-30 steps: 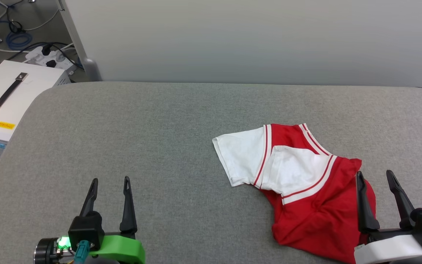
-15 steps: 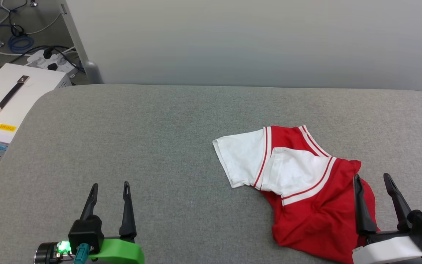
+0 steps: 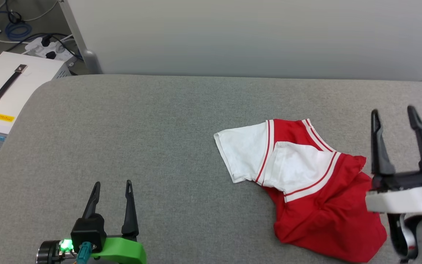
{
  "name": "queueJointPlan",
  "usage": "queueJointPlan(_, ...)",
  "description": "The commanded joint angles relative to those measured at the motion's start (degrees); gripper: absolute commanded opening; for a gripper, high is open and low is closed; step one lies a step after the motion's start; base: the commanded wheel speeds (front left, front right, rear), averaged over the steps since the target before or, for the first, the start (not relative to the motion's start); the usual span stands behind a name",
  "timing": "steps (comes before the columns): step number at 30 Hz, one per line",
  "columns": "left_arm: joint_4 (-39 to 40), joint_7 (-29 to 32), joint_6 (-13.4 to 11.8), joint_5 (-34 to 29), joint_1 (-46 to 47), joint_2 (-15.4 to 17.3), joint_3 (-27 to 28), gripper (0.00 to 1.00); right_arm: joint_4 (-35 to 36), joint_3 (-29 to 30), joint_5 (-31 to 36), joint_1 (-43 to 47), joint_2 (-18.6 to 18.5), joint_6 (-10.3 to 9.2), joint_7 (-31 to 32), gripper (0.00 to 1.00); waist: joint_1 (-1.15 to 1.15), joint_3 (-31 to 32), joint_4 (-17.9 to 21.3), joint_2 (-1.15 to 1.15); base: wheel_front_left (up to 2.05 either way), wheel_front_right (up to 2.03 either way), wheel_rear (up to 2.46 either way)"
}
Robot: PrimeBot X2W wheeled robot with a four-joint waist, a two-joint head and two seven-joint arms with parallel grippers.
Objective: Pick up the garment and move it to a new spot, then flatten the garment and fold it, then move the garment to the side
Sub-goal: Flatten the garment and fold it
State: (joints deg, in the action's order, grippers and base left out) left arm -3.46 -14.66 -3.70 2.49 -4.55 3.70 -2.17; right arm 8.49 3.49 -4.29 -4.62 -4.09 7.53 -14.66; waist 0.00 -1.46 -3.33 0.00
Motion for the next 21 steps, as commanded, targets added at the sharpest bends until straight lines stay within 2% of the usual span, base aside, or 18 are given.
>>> queueJointPlan(1,-0.05,-0.34,0.38,-0.39,1.32,-0.27,0.06,1.0,0.34,-0.12,-0.17,-2.54,-1.51,-0.04,-0.34,1.0,0.0,-0.76,-0.25,0.0,0.0,0.0,0.0)
queueJointPlan(5,-0.08,-0.34,0.41,-0.46,2.09,-0.39,-0.07,1.0,-3.92,-4.89,-1.43,-8.72,-7.73,-0.04,-0.34,1.0,0.0,-1.63,-0.49,0.0,0.0,0.0,0.0)
queueJointPlan(9,-0.13,-0.34,0.44,-0.43,2.29,-0.5,-0.27,1.0,-11.58,-12.9,-6.43,-15.61,-13.99,-0.04,1.16,1.0,0.0,-2.12,-0.76,0.0,0.0,0.0,0.0)
queueJointPlan(13,-0.12,-0.34,0.3,-0.3,2.68,-0.6,-0.53,1.0,-16.49,-24.12,-12.24,-21.85,-20.97,-0.04,10.7,1.0,0.0,-3.01,-1.53,0.0,0.0,0.0,0.0)
queueJointPlan(14,-0.04,-0.34,0.14,-0.19,3.0,-0.65,-0.65,1.0,-17.44,-29.12,-15.51,-24.34,-23.81,-0.04,16.03,1.0,0.0,-3.63,-1.95,0.0,0.0,0.0,0.0)
queueJointPlan(21,0.38,-0.34,-0.25,0.1,4.52,-0.75,-1.22,1.0,-17.44,-46.84,-29.73,-30.51,-32.83,-0.04,36.29,1.0,0.0,-6.34,-3.67,0.0,0.0,0.0,0.0)
